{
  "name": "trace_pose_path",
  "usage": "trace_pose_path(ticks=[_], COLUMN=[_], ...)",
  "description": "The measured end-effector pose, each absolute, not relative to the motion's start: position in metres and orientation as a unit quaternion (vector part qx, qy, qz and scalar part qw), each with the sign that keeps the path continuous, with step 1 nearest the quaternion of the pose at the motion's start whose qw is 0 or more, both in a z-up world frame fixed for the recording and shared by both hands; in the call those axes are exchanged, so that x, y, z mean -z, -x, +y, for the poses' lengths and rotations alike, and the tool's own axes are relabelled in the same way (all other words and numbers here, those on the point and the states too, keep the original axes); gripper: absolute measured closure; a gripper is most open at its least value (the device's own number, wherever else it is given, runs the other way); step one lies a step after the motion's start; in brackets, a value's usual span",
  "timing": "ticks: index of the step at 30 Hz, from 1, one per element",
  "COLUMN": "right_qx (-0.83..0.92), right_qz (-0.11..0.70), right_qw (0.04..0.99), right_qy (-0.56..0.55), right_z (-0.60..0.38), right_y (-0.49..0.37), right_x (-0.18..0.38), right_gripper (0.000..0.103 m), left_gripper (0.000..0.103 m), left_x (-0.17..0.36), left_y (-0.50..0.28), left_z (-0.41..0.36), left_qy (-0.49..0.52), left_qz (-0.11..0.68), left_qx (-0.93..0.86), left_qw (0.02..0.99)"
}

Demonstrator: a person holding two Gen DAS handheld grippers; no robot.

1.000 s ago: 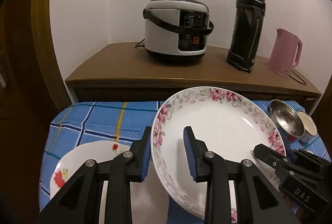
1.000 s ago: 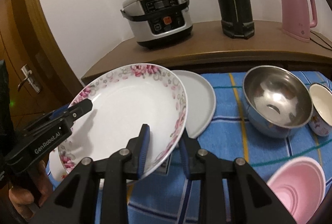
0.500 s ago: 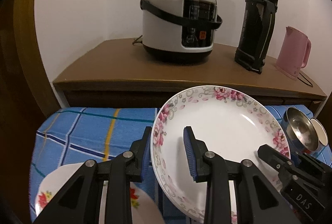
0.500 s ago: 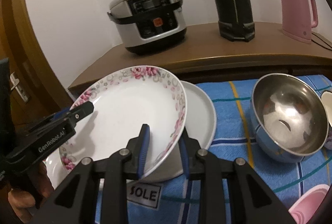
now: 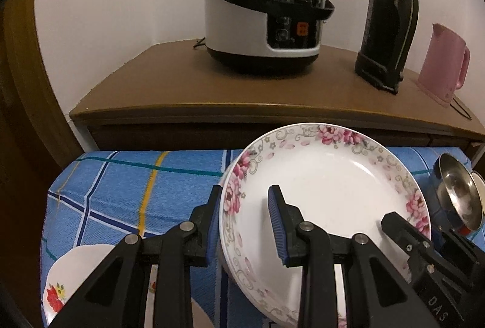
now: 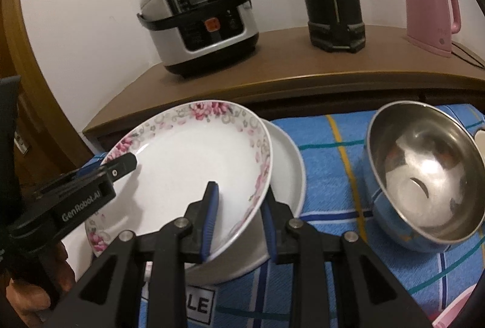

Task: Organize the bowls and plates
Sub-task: 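Lower the pink-rimmed plate onto the grey plate and open both grippers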

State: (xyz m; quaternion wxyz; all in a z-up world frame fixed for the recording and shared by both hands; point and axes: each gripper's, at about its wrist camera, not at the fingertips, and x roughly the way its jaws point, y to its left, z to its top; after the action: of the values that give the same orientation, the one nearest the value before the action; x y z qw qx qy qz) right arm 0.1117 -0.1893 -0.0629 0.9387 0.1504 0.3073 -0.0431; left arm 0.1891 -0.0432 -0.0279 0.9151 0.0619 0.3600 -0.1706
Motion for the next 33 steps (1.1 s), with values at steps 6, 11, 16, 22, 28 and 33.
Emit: trace_pose_path(ticks=[6,11,16,22,28,33], right_qx=[0.047,0.047,0.049,0.048,0.049,0.056], right_qz=[0.321,0.32,0.332,0.341,0.35,0.319], right_qw=[0.933,0.934,0.928,0.924,0.92,0.934], right_qy=[-0.156,-0.15,-0.163,-0.167,-0.168,-0.152], right_z=[-0.196,-0.195,-0.2,-0.202,-0.203,-0.199], right_y=[-0.119,-0.122,-0.125,-0.129,-0.131,-0.122], right_x=[0.068,0.067,0.069,0.068,0.071,0.062], right_gripper=[0.075,0.075,0.075,0.075,0.069,0.035], left_gripper=[0.07,0.07,0.07,0.07,0.07,0.07], left_x=[0.035,0.041,0.047,0.049,0.045,0.042], left_y=[-0.197,-0.201,-0.201,-0.202,-0.196,-0.191], left_z=[-0.05,-0.052,-0.056,-0.055,-0.062,-0.065], left_qy=[-0.074,-0.081,-0.093,-0.091,-0.116,-0.134], left_qz=[0.38,0.391,0.4,0.406,0.381,0.362], left_qx=[0.156,0.147,0.145,0.145,0.139,0.131], left_qw=[0.909,0.905,0.9,0.898,0.907,0.913])
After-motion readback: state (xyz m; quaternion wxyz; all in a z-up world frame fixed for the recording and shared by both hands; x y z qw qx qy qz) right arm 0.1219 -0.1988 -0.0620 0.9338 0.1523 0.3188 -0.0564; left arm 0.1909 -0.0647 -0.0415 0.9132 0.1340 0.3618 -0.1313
